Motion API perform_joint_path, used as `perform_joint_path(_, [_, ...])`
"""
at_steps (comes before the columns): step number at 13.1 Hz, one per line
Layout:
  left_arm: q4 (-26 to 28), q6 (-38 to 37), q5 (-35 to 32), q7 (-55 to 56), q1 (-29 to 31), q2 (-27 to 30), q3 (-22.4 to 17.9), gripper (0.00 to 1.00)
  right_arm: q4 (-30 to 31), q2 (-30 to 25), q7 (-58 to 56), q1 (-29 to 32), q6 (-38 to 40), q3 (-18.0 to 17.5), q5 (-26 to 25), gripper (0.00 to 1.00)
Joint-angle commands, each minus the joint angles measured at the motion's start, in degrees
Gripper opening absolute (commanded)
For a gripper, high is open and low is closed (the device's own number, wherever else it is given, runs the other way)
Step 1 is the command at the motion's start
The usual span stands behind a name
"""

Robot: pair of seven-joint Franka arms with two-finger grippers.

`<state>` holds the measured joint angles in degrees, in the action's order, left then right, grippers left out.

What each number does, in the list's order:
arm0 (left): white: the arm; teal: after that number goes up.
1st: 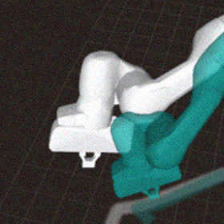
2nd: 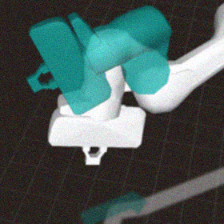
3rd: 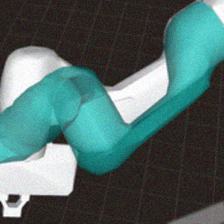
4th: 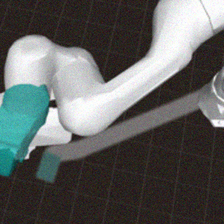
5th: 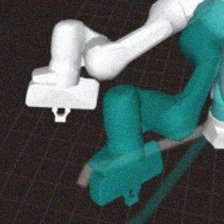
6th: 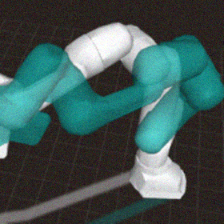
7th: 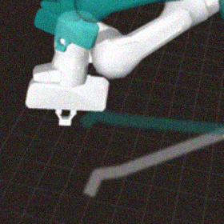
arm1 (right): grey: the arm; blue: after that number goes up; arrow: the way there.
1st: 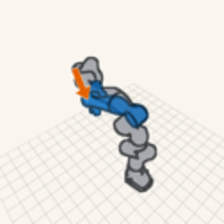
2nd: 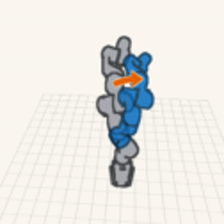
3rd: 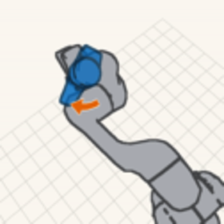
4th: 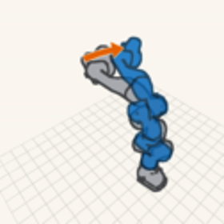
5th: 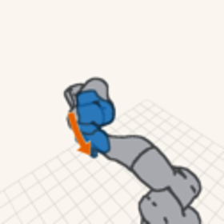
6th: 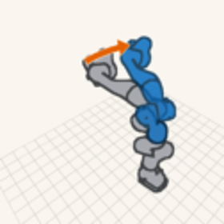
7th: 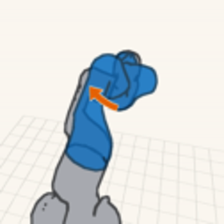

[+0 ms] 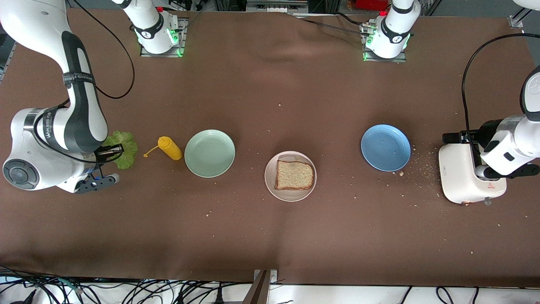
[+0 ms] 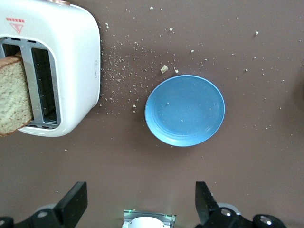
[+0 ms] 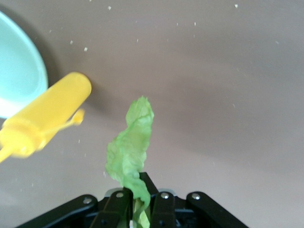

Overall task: Make sandwich in beige plate with both arms
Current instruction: 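Lay the lettuce leaf onto the bread with the right gripper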

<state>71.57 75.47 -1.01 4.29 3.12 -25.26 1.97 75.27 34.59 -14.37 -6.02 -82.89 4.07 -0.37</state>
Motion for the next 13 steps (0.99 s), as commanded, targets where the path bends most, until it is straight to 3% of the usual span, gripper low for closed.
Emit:
perform_joint_path(1, [0.94, 0.12, -2.15, 0.64, -0.22, 0.92, 0.32, 1.0, -7.74, -0.75, 6.61, -3.64, 7.98, -0.11, -1.65, 0.0])
perform_joint_path(3, [0.94, 0.12, -2.15, 0.64, -0.22, 0.92, 0.23, 1.0, -10.23, -0.75, 13.02, -7.59, 8.45, -0.2, -0.17, 0.0])
perform_joint_path(5, [0.94, 0.12, -2.15, 0.64, -0.22, 0.92, 0.14, 1.0, -10.32, -0.75, 21.27, -10.23, 6.7, -0.11, 7.44, 0.0])
perform_joint_path(7, [0.94, 0.12, -2.15, 0.81, -0.22, 0.92, 0.14, 1.0, -10.32, -0.58, 27.09, -12.08, 0.91, -0.2, 16.24, 0.0])
perform_joint_path(8, [0.94, 0.12, -2.15, 0.81, -0.22, 0.92, 0.14, 1.0, -10.23, -0.23, 29.82, -14.09, -2.42, -0.2, 18.28, 0.0])
perform_joint_path(13, [0.94, 0.12, -2.15, 0.81, -0.22, 0.92, 0.14, 1.0, -10.15, 6.09, 48.87, -28.31, -24.02, -0.38, 21.11, 0.0])
